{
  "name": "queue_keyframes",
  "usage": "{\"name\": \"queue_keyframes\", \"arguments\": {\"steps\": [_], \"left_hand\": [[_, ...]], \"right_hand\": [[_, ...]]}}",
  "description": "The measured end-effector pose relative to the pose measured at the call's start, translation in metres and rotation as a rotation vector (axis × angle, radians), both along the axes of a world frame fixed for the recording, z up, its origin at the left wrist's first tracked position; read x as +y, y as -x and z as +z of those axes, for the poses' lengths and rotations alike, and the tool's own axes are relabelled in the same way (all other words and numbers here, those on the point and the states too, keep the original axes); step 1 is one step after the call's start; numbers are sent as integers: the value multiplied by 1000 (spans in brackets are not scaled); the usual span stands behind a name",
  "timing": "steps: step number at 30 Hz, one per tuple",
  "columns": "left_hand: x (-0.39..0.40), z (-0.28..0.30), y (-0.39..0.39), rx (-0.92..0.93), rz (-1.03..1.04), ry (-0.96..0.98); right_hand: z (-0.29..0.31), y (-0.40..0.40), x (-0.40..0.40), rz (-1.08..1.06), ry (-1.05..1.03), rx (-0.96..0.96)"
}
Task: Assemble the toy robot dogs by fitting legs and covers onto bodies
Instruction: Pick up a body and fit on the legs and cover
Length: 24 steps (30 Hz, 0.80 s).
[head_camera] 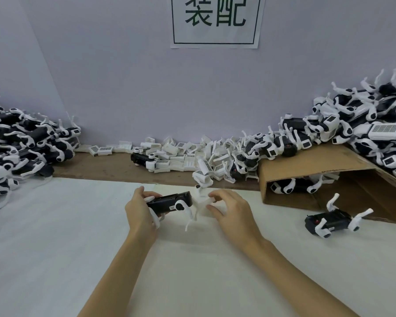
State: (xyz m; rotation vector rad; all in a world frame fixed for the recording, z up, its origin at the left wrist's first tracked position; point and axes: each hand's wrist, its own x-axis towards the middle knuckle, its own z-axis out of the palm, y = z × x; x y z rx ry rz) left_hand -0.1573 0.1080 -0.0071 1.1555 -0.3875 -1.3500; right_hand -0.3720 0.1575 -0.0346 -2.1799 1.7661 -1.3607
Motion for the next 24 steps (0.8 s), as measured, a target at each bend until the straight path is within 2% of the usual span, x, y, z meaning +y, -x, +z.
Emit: {"name": "queue_keyframes", "arguments": {"steps": [6,10,15,18,24], "left_hand": [[9,3,16,-93,-77,26],[18,5,26,-179,-144,68],[27,5,34,-268,-210,142],[30,3,38,-316,-243,193],[34,-1,44,-377,-271,255]], "right_hand": [[-4,20,44,-56,11,-300],[-2,22,49,-102,-146,-772],[2,30,46,-6,-266,-1121],[1,32,47,11,-273,-1099],[-4,34,48,-135,-191,-760]]}}
